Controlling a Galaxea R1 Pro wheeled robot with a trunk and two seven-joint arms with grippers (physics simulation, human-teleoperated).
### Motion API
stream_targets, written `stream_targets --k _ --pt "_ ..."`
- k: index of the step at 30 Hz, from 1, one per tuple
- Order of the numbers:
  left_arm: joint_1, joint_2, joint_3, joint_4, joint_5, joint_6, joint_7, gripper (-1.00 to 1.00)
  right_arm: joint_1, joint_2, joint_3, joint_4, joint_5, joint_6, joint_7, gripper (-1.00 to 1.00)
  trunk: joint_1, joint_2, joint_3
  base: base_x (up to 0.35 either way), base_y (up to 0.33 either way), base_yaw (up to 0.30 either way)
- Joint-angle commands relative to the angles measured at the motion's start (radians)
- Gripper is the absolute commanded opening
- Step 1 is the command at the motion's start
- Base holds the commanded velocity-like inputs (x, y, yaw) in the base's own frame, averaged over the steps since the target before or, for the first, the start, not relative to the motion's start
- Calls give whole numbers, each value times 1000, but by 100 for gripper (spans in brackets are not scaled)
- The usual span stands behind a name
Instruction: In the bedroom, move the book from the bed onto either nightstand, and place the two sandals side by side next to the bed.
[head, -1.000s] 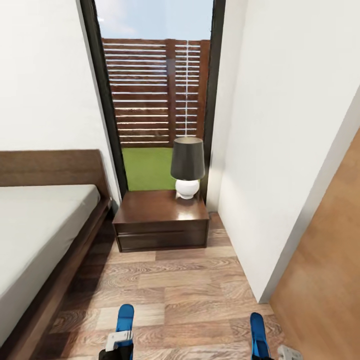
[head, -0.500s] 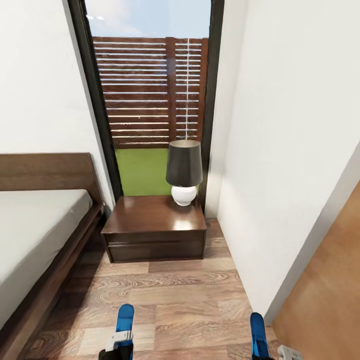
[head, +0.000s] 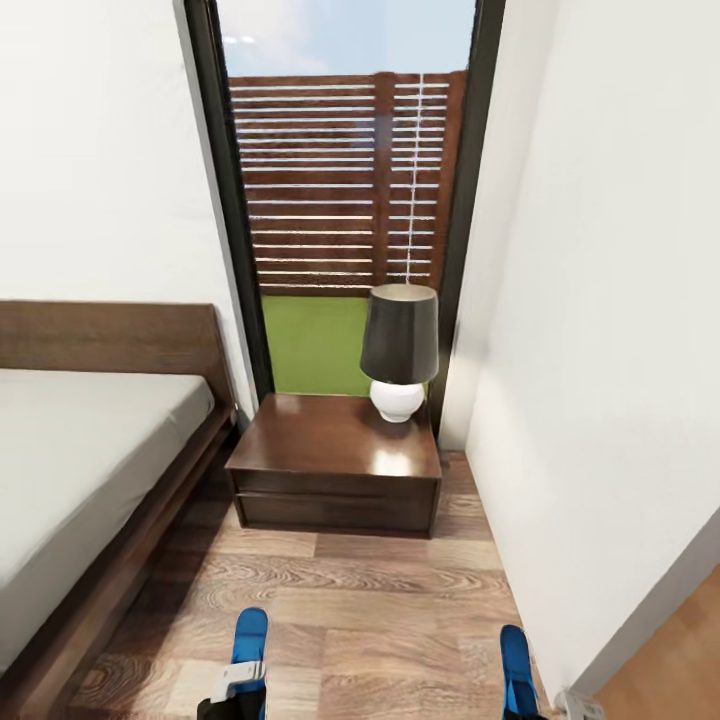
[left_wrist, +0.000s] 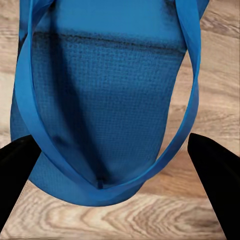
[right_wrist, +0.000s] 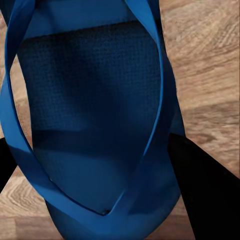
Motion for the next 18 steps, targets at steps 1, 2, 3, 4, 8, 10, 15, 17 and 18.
stream_targets --k 1,2,3,4,8,10,15,17,18 --pt "0 0 9 0 -9 -2 -3 -100 0 0 -9 0 -3 5 6 -100 0 0 -1 5 -1 287" --pt "0 0 9 0 -9 -2 -3 -100 0 0 -9 0 -2 4 6 -100 0 0 -1 3 -1 287" --pt "0 0 9 0 -9 -2 -3 -100 0 0 -9 0 -2 5 6 -100 0 0 -1 3 -1 287" --pt "0 0 9 0 -9 -2 -3 -100 0 0 -9 0 -3 5 6 -100 0 0 -1 1 0 288" --pt "0 0 9 0 -9 -2 -3 -100 0 0 -9 0 -2 5 6 -100 0 0 -1 0 0 288" --pt "0 0 9 0 -9 -2 -3 -100 0 0 -8 0 -3 5 6 -100 0 0 -1 0 0 288" --pt "-1 0 9 0 -9 -1 -3 -100 0 0 -9 0 -2 4 6 -100 0 0 -1 0 0 288" --pt "0 0 9 0 -9 -2 -3 -100 0 0 -8 0 -3 4 6 -100 0 0 -1 0 0 288" --pt "0 0 9 0 -9 -2 -3 -100 0 0 -8 0 -3 5 6 -100 0 0 -1 0 0 288"
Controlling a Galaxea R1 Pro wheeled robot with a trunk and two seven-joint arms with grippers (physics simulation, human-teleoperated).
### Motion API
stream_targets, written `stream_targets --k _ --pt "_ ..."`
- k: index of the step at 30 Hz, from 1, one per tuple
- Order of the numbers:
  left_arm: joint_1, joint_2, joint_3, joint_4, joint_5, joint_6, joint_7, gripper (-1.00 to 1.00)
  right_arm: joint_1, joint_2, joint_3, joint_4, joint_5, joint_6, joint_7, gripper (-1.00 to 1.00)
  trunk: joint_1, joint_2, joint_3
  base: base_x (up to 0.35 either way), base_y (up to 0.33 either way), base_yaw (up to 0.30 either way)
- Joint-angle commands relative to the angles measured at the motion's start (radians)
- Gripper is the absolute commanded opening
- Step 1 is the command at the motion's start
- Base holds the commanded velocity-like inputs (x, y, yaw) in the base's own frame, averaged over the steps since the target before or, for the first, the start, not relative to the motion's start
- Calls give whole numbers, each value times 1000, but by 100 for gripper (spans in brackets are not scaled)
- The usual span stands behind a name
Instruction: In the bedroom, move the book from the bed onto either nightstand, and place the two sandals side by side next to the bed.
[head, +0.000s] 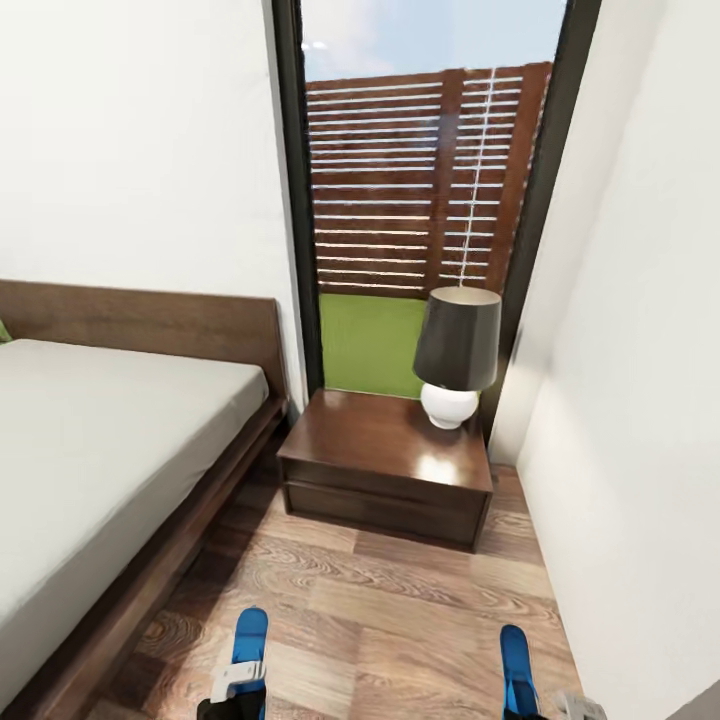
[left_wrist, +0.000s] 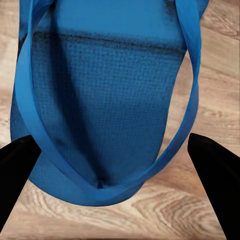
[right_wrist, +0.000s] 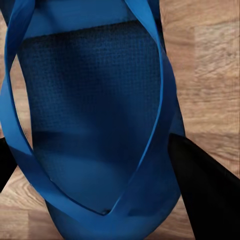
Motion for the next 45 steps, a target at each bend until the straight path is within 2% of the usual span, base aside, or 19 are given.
stream_targets --k 1,45 --pt "-1 0 9 0 -9 -2 -3 -100 0 0 -9 -1 -2 5 6 -100 0 0 -1 0 0 288" --pt "-1 0 9 1 -9 -3 -3 -100 0 -1 -9 -1 -2 4 6 -100 0 0 -1 0 0 288"
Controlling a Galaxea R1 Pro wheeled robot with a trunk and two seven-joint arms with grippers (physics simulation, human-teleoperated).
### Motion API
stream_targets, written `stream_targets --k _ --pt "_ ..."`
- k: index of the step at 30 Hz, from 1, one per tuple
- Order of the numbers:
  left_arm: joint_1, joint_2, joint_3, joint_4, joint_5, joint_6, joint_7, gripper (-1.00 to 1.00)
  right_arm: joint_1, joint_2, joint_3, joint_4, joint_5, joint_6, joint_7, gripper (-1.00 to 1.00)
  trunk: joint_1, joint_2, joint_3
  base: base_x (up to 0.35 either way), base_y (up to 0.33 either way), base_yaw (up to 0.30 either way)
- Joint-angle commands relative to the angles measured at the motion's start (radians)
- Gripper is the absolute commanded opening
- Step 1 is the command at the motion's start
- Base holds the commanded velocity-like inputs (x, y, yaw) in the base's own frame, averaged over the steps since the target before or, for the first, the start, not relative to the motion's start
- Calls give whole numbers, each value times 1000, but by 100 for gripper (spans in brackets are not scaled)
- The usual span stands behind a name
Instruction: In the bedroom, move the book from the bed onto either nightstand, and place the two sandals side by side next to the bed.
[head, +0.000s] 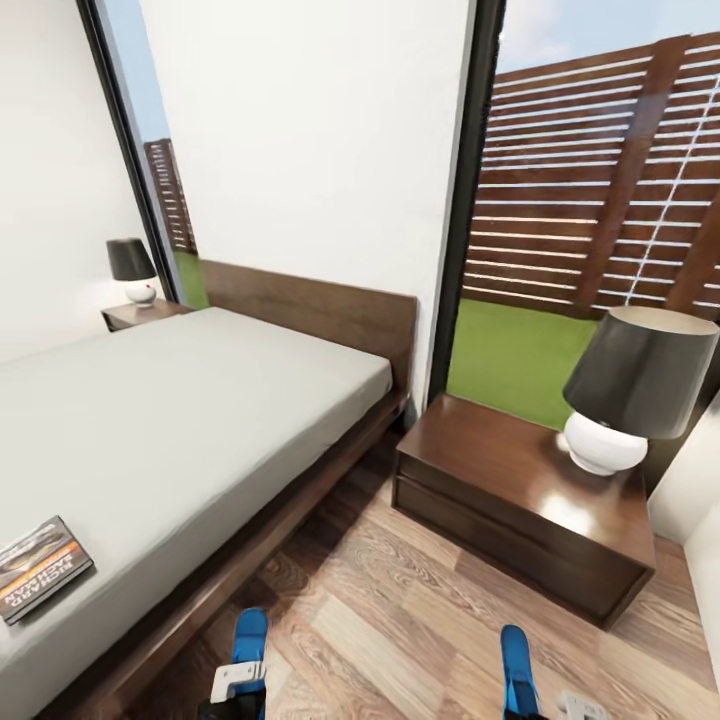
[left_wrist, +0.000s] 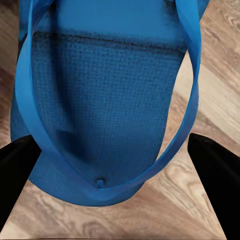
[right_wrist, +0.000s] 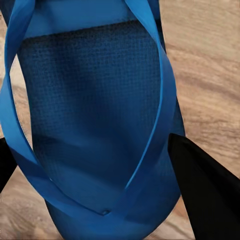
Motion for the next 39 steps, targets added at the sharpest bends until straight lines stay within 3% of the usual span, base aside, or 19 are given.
stream_targets --k 1,39 --pt "-1 0 9 0 -8 -2 -3 -100 0 0 -8 0 -2 5 6 -100 0 0 -1 0 0 288" --pt "0 0 9 0 -10 -2 -3 -100 0 0 -8 0 -2 5 6 -100 0 0 -1 -45 0 288"
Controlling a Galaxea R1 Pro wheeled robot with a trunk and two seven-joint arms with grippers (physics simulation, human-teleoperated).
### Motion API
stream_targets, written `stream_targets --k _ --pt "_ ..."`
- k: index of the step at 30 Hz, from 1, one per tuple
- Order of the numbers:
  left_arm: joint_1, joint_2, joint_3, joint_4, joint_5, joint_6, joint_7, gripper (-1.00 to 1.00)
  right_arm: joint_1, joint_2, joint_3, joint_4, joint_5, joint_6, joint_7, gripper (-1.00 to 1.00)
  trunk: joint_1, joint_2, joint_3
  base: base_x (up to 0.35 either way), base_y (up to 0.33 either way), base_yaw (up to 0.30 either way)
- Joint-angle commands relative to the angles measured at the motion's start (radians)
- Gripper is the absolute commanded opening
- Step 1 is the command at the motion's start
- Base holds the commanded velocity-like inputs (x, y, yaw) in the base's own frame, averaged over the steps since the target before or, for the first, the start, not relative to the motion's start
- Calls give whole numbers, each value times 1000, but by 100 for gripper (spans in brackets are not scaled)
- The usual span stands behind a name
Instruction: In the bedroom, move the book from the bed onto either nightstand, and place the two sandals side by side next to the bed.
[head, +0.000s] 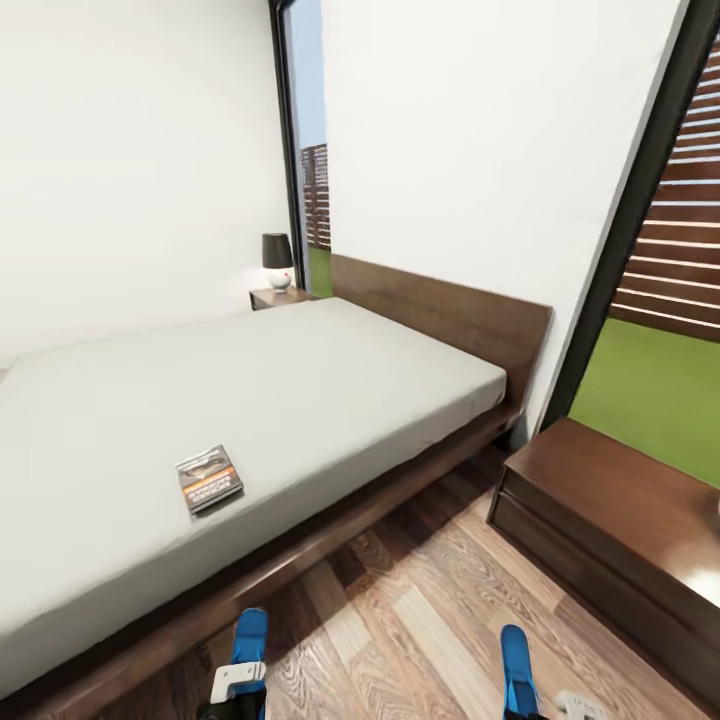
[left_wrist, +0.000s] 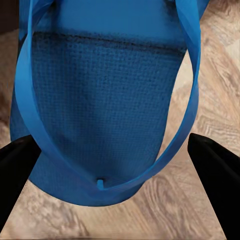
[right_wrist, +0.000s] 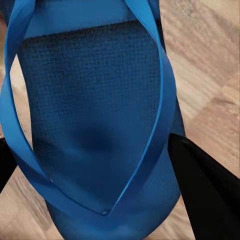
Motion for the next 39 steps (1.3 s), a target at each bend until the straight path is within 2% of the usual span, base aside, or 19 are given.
stream_targets --k 1,39 --pt "-1 0 9 0 -8 -2 -3 -100 0 0 -8 0 -2 5 6 -100 0 0 -1 0 0 288" --pt "-2 0 9 0 -8 -2 -3 -100 0 0 -8 -1 -3 4 7 -100 0 0 -1 -28 0 288"
